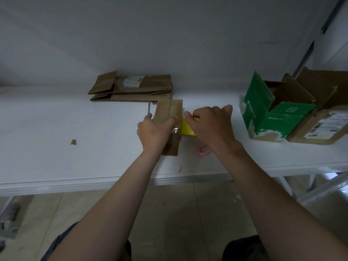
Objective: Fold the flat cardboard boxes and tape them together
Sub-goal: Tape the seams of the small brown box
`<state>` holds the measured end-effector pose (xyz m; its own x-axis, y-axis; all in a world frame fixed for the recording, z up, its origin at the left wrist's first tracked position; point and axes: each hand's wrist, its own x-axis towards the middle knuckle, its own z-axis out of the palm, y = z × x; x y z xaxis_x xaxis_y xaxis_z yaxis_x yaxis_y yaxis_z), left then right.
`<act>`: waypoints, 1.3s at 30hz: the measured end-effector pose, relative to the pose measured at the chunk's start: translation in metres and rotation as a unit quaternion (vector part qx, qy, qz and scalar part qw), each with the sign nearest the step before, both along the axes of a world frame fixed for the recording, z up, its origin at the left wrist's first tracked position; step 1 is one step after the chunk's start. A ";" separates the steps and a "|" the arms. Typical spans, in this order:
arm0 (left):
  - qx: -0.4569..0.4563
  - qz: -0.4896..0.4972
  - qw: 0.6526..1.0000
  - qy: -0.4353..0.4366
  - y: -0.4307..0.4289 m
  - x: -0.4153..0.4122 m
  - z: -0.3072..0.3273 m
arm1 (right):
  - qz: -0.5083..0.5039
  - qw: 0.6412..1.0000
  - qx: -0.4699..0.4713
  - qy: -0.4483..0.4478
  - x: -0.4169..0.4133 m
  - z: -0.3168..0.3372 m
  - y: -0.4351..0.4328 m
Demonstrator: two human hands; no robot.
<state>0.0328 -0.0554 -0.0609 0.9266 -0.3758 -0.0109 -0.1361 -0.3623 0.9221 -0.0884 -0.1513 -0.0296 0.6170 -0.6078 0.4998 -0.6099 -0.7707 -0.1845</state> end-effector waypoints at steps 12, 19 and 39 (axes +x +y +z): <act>-0.008 -0.025 0.986 -0.166 0.017 0.009 -0.012 | -0.010 1.000 0.018 0.013 -0.002 0.000 0.001; 0.131 -0.095 0.946 -0.281 0.019 0.000 -0.014 | -0.004 1.000 0.019 0.022 -0.002 0.001 -0.001; 0.097 -0.195 0.930 -0.297 0.038 0.009 -0.024 | 0.006 0.999 0.039 0.004 -0.004 0.001 -0.008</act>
<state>0.0422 -0.0175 -0.0853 0.5840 -0.7290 0.3572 -0.7570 -0.3300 0.5640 -0.0921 -0.1589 -0.0284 0.6287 -0.6364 0.4469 -0.6016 -0.7622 -0.2391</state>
